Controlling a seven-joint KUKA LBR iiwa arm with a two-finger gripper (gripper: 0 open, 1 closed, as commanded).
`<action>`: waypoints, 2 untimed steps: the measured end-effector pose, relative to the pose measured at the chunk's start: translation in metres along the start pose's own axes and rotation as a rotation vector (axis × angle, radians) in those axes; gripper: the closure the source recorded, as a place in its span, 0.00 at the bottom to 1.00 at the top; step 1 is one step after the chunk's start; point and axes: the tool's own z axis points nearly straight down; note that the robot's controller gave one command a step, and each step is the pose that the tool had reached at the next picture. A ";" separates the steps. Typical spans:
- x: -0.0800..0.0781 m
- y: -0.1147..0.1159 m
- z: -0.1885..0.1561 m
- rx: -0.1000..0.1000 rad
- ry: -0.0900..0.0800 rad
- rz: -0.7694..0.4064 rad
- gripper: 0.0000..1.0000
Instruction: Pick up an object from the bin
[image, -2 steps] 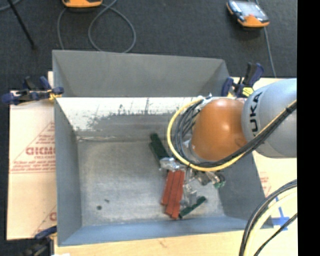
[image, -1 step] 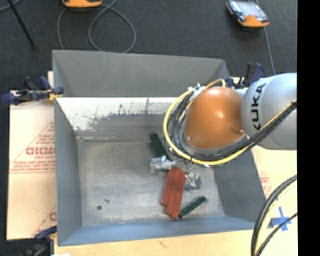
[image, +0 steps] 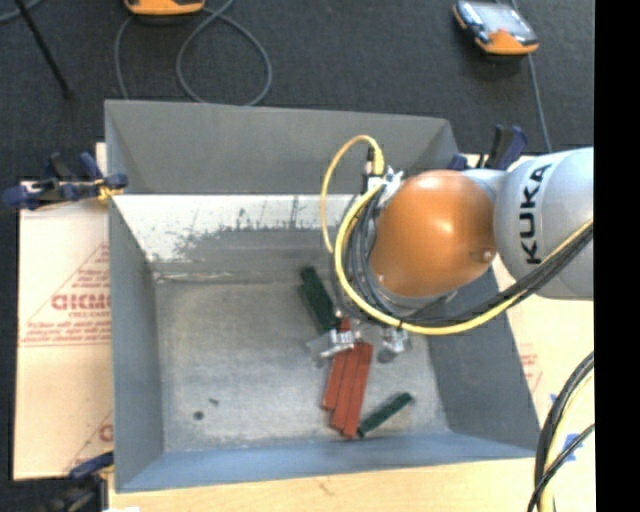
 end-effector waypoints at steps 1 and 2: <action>-0.001 -0.002 0.060 -0.006 0.002 -0.418 0.00; 0.000 -0.003 0.058 -0.006 0.000 -0.410 0.00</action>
Offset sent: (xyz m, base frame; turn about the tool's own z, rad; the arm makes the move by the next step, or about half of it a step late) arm 0.0023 0.0018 -0.0592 -0.4196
